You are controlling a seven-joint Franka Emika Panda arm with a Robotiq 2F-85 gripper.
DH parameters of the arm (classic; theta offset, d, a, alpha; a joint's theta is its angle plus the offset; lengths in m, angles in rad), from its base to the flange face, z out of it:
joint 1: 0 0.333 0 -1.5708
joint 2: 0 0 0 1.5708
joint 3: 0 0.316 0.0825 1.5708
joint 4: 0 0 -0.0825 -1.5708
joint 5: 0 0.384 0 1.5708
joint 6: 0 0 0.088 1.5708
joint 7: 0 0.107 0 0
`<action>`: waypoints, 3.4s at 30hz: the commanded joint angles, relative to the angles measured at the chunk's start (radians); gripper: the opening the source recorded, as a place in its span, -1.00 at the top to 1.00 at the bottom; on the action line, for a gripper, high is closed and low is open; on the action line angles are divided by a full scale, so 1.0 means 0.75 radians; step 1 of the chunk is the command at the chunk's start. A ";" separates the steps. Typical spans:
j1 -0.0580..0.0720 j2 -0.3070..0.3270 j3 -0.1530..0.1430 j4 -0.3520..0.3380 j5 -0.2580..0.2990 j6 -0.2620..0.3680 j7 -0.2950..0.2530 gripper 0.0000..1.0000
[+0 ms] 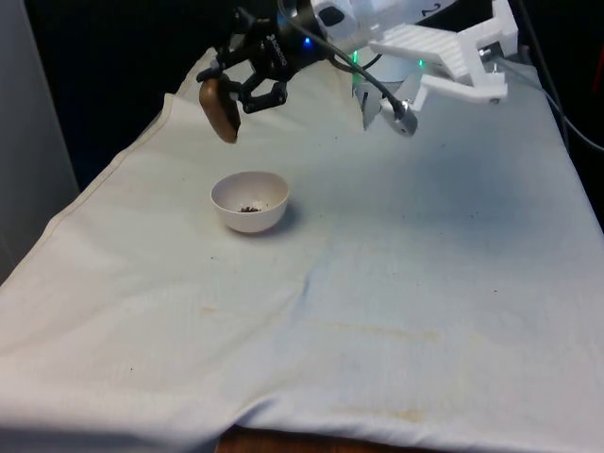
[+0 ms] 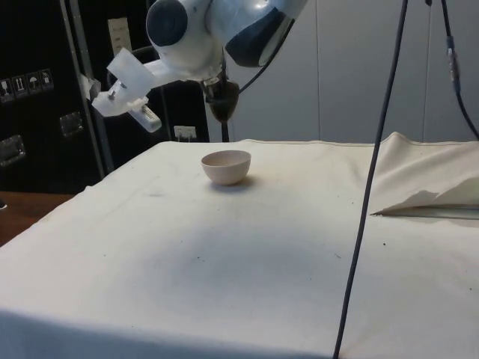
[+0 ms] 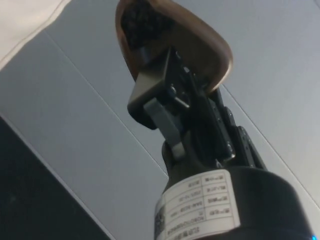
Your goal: Pour the coffee beans from the cup into the bowl.
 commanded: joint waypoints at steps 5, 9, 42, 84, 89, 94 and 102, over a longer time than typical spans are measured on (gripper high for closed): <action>0.009 0.008 0.029 0.001 -0.051 -0.075 0.039 0.97; 0.009 0.012 0.049 0.003 -0.067 -0.113 0.051 0.97; 0.011 0.095 0.252 0.016 -0.233 -0.541 0.203 0.97; 0.013 0.196 0.347 0.019 -0.351 -0.839 0.323 0.97; 0.013 0.196 0.347 0.019 -0.351 -0.840 0.323 0.97; 0.013 0.196 0.347 0.019 -0.351 -0.841 0.323 0.97; 0.012 0.196 0.348 0.019 -0.349 -0.841 0.323 0.97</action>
